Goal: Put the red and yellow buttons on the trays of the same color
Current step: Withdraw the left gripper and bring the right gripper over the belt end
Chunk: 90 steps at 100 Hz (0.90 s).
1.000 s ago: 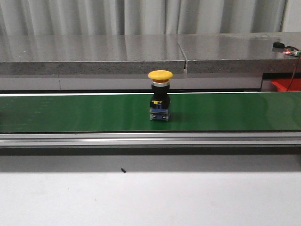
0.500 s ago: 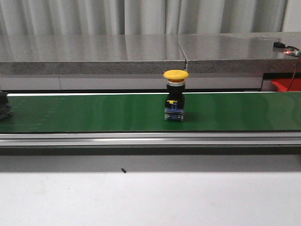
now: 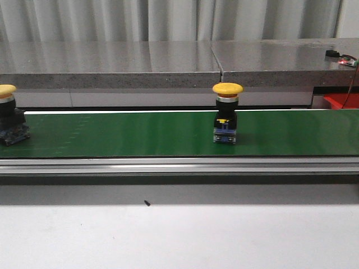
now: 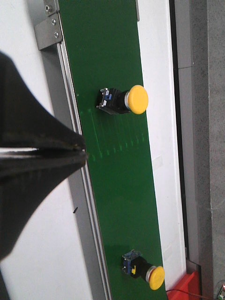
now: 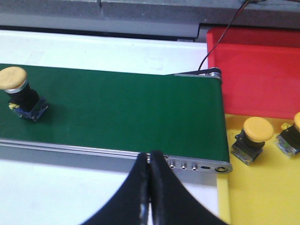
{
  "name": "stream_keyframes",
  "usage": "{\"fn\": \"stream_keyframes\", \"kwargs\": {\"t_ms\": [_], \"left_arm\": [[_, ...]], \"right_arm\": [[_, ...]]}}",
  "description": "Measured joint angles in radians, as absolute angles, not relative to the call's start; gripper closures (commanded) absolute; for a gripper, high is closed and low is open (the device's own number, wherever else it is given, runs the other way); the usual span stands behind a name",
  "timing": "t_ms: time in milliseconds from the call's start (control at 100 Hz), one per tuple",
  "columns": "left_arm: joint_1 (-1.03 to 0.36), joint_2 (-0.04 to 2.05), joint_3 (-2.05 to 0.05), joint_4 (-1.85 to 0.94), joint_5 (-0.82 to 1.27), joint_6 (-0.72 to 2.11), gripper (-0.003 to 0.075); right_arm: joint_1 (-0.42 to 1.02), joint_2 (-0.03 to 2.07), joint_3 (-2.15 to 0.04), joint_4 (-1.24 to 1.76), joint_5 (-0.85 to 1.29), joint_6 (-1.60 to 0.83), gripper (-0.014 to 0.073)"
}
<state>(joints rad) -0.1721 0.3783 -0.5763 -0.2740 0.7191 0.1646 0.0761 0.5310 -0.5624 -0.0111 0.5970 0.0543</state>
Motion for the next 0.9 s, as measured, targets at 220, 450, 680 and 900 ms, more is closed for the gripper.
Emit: {"fn": "stream_keyframes", "kwargs": {"t_ms": [220,450,680,900], "left_arm": [[-0.172,0.378,-0.576,-0.274,0.719,0.165,0.0739],[-0.172,0.378,-0.576,-0.274,0.719,0.163,0.0739],[-0.172,0.378,-0.576,-0.274,0.719,0.163,0.0739],[-0.172,0.378,-0.576,-0.274,0.719,0.163,0.0739]], "right_arm": [[0.153,0.731,-0.739,-0.011,0.685,0.054,0.0658],[0.262,0.938,-0.948,-0.011,0.818,0.054,0.0454],[0.341,1.118,-1.097,-0.01,0.859,0.046,0.0037],[0.397,1.293,-1.228,-0.01,0.977,0.038,-0.001]]}}
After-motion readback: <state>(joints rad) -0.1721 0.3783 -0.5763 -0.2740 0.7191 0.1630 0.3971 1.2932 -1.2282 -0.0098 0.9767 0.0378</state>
